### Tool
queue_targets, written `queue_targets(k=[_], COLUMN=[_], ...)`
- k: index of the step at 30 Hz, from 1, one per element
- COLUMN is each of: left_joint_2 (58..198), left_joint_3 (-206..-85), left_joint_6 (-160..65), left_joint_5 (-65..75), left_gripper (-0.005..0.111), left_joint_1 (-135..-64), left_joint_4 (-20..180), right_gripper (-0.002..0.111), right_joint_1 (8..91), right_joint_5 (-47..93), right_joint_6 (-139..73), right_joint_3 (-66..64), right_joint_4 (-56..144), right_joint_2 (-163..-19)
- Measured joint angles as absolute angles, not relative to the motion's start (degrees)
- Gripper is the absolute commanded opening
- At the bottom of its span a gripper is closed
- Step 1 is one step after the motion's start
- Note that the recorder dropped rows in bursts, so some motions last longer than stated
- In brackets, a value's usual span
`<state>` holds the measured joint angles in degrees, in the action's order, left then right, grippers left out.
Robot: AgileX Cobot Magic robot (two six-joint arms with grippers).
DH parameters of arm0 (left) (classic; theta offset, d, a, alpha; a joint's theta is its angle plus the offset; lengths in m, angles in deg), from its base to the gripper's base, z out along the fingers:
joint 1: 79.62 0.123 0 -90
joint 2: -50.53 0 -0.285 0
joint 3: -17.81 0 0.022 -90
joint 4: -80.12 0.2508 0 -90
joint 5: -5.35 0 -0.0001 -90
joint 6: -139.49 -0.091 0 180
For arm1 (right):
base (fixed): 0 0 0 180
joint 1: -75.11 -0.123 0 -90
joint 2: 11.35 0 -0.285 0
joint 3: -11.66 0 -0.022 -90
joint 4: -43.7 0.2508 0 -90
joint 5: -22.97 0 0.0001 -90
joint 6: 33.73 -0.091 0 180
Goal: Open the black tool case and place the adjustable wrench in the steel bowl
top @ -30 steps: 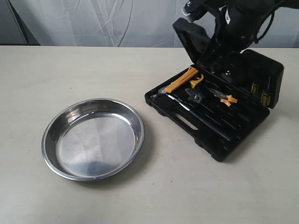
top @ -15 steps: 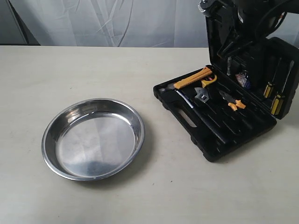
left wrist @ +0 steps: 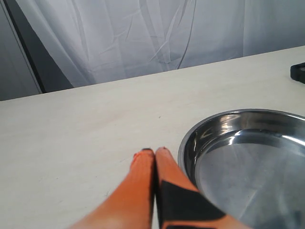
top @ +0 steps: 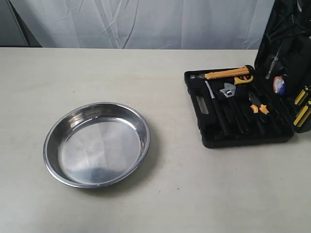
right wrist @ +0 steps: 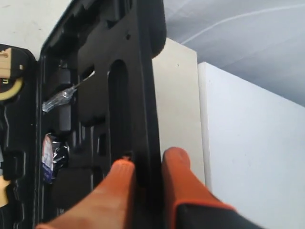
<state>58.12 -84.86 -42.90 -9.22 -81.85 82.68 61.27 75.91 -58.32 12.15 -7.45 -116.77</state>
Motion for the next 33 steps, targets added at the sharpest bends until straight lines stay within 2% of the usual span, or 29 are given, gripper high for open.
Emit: queue_targets(k=[12, 14, 17, 20, 22, 24, 28, 30, 31, 32, 33], left_joint_2=[58.1, 58.1, 58.1, 58.1, 58.1, 58.1, 58.1, 58.1, 58.1, 58.1, 58.1], left_joint_3=[-84.9, -84.9, -84.9, -84.9, -84.9, -84.9, -84.9, -84.9, -84.9, -84.9, -84.9], left_joint_6=[-42.9, -42.9, -42.9, -42.9, -42.9, -42.9, -42.9, -42.9, -42.9, -42.9, -42.9], left_joint_5=[-9.2, -9.2, -9.2, -9.2, -9.2, -9.2, -9.2, -9.2, -9.2, -9.2, -9.2], left_gripper=[0.000, 0.000, 0.000, 0.000, 0.000, 0.000, 0.000, 0.000, 0.000, 0.000, 0.000], left_joint_1=[-81.9, -81.9, -81.9, -81.9, -81.9, -81.9, -81.9, -81.9, -81.9, -81.9, -81.9], left_joint_4=[82.7, 82.7, 82.7, 82.7, 82.7, 82.7, 82.7, 82.7, 82.7, 82.7, 82.7], right_gripper=[-0.001, 0.002, 0.019, 0.046, 0.059, 0.061, 0.059, 0.039, 0.014, 0.002, 0.002], right_joint_1=[62.8, 62.8, 62.8, 62.8, 62.8, 62.8, 62.8, 62.8, 62.8, 62.9, 62.9], right_joint_5=[75.7, 75.7, 75.8, 76.5, 77.3, 78.4, 80.6, 79.9, 79.0, 75.4, 73.6], right_joint_6=[-61.1, -61.1, -61.1, -61.0, -60.9, -61.3, -65.8, -68.0, -68.5, -68.3, -67.4], right_joint_3=[12.1, 12.1, 12.1, 12.1, 12.1, 12.1, 12.1, 12.1, 12.1, 12.1, 12.1], right_joint_4=[-7.2, -7.2, -7.3, -7.6, -8.4, -9.5, -13.3, -12.8, -11.1, -4.8, -1.8], right_joint_2=[-116.9, -116.9, -116.9, -116.9, -116.9, -116.9, -116.9, -116.9, -116.8, -116.7, -116.8])
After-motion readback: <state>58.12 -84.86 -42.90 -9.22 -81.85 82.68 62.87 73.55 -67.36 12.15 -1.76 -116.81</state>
